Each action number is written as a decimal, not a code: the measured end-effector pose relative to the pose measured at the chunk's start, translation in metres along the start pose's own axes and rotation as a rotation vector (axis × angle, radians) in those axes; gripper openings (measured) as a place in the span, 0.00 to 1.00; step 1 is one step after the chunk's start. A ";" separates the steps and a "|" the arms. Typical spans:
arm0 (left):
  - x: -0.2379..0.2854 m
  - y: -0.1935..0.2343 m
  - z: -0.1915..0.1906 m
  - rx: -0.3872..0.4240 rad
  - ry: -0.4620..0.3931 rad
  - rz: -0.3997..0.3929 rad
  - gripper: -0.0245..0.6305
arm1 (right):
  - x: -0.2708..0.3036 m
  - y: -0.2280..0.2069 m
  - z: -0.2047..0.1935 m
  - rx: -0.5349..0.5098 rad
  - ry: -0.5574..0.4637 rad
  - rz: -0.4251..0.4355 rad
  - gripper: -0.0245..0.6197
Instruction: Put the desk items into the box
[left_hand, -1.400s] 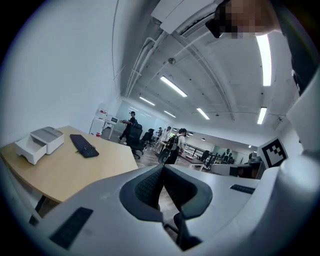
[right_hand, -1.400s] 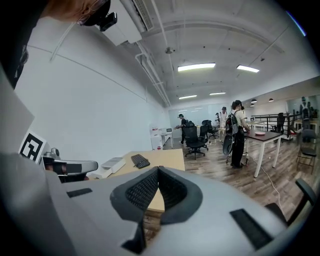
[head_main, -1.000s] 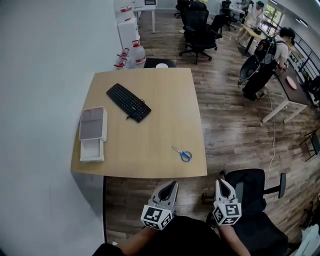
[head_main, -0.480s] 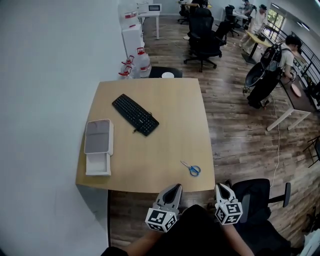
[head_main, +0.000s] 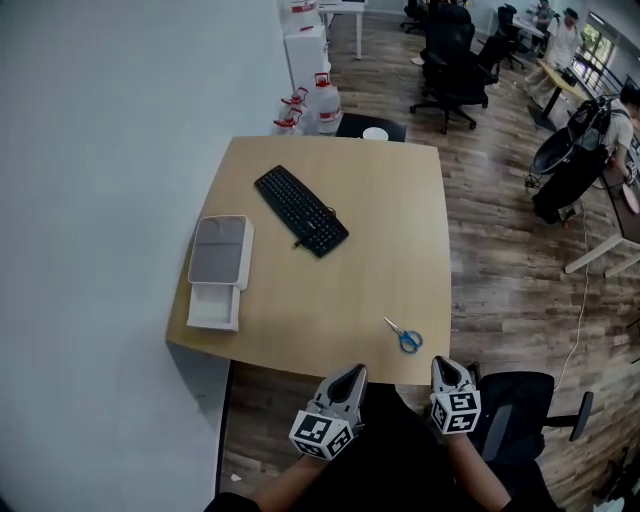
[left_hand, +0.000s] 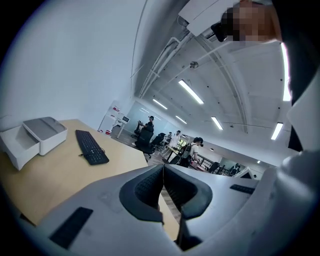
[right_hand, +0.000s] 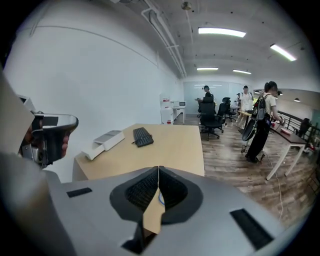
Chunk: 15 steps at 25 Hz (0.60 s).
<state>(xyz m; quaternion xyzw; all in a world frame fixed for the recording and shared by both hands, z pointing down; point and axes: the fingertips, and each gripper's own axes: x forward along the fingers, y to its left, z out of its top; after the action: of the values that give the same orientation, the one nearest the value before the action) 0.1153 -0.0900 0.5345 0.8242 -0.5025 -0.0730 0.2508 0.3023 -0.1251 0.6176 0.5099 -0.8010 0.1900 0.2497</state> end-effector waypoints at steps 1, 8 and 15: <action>0.007 0.003 0.003 0.001 -0.008 -0.003 0.06 | 0.011 -0.006 -0.002 -0.006 0.010 0.009 0.13; 0.049 0.016 0.005 0.048 0.087 0.037 0.06 | 0.079 -0.005 -0.047 -0.056 0.215 0.195 0.28; 0.079 0.029 -0.010 0.040 0.167 0.088 0.06 | 0.137 -0.011 -0.115 -0.237 0.416 0.299 0.34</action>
<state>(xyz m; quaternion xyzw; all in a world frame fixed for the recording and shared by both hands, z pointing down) 0.1339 -0.1658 0.5675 0.8093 -0.5169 0.0173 0.2784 0.2869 -0.1643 0.7921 0.3037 -0.8155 0.2303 0.4356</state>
